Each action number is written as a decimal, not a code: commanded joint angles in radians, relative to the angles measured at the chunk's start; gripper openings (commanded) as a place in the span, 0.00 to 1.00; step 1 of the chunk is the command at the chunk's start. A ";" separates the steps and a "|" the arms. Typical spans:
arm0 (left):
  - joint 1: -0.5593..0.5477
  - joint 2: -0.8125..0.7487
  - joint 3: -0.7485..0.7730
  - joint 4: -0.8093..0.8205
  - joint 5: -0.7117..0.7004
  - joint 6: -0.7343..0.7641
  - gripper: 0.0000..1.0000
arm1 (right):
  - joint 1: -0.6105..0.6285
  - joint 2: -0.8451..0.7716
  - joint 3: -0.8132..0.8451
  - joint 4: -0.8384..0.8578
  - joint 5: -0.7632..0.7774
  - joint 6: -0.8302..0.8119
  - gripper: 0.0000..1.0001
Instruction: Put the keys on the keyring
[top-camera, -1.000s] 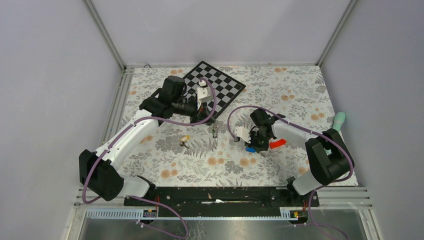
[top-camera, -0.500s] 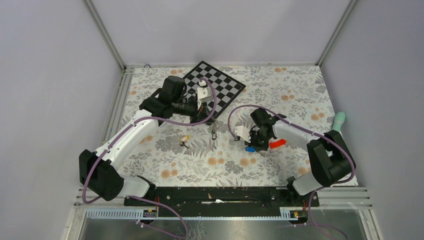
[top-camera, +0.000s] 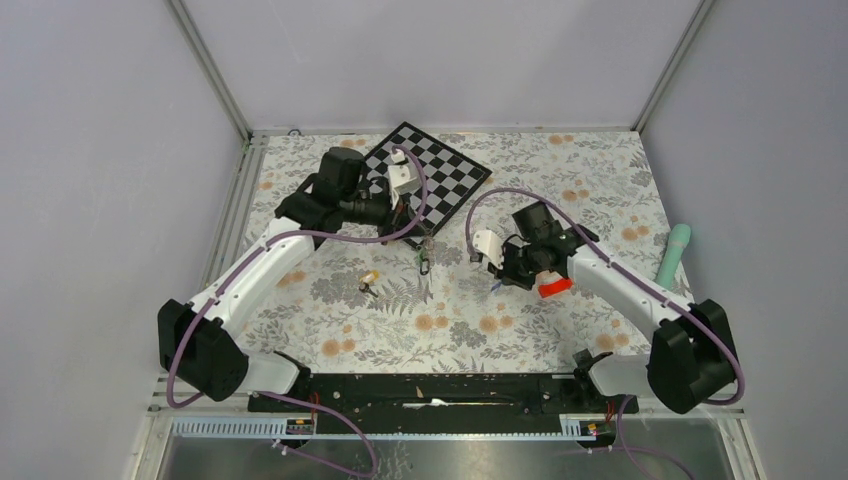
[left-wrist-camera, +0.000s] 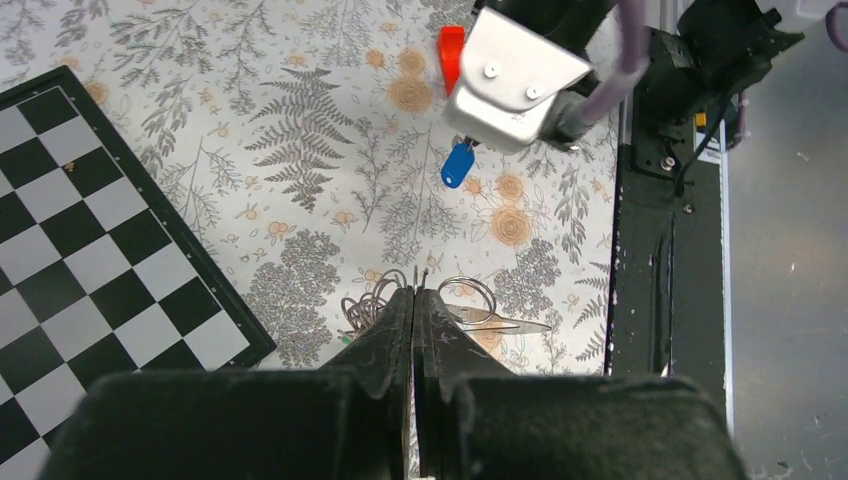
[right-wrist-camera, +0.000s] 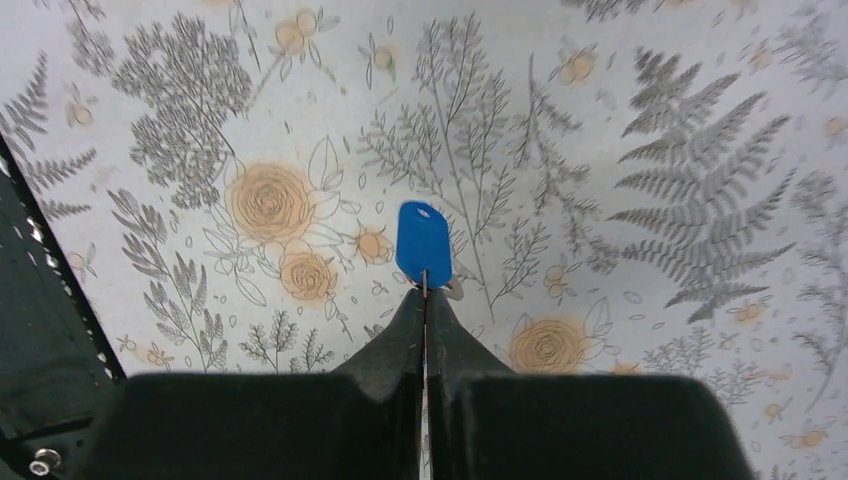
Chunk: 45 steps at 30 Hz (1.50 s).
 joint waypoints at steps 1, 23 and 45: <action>0.010 0.005 0.030 0.122 -0.015 -0.079 0.00 | 0.010 -0.056 0.094 -0.007 -0.120 0.078 0.00; -0.057 0.073 0.062 0.149 0.080 0.080 0.00 | 0.010 0.056 0.433 0.111 -0.477 0.476 0.00; -0.103 0.072 0.029 0.086 0.058 0.279 0.00 | 0.010 0.106 0.367 0.198 -0.553 0.566 0.00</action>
